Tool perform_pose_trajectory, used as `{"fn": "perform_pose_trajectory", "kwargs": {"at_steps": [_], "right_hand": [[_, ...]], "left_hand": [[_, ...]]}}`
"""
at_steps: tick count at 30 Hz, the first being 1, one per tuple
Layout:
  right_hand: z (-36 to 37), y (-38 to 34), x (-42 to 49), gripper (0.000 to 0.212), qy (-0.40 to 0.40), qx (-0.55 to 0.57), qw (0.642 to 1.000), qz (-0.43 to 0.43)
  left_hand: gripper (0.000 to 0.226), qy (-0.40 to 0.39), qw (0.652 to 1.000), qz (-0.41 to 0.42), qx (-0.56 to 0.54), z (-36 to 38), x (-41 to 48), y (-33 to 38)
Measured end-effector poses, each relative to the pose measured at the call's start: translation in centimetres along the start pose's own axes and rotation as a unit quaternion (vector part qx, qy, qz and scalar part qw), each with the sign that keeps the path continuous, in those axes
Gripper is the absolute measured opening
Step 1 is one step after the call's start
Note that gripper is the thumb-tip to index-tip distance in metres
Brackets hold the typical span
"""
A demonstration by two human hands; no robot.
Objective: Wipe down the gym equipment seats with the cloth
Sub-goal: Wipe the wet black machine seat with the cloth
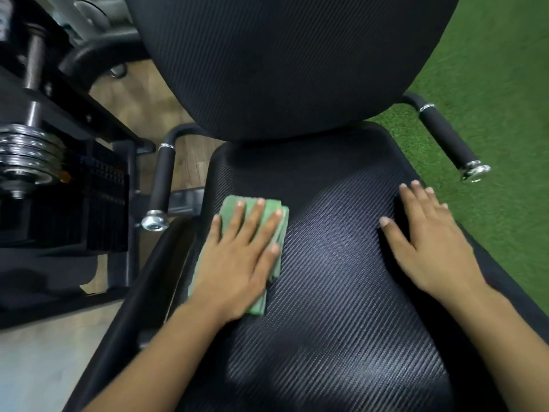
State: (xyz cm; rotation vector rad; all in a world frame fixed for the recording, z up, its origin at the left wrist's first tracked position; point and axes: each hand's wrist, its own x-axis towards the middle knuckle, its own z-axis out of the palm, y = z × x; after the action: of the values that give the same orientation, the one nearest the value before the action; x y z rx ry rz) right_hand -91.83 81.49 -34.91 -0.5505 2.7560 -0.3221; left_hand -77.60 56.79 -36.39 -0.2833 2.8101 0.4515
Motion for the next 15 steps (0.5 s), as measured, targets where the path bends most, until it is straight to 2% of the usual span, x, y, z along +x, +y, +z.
{"fn": "perform_pose_trajectory", "kwargs": {"at_steps": [2,4,8,10,15], "right_hand": [[0.1,-1.6,-1.9,0.076,-0.019,-0.003,0.999,-0.043],[0.4,-3.0,-3.9,0.076,-0.039,-0.009,0.996,-0.077],[1.4,-4.5,-6.6,0.073,-0.047,-0.018,0.993,-0.106],[1.7,-4.9,-7.1,0.072,-0.043,-0.020,0.993,-0.108],[2.1,-5.7,-7.9,0.074,-0.031,-0.029,0.993,-0.112]], "left_hand": [[0.055,0.006,1.000,-0.017,-0.006,0.1,-3.1,-0.4],[0.057,0.017,0.997,-0.068,-0.025,-0.1,-4.3,-1.4],[0.065,0.031,0.989,-0.140,-0.026,-0.1,-2.4,-1.4],[0.066,0.026,0.992,-0.123,-0.003,0.0,-1.6,-0.2],[0.059,0.019,1.000,0.023,0.002,0.7,-6.2,1.2]]}}
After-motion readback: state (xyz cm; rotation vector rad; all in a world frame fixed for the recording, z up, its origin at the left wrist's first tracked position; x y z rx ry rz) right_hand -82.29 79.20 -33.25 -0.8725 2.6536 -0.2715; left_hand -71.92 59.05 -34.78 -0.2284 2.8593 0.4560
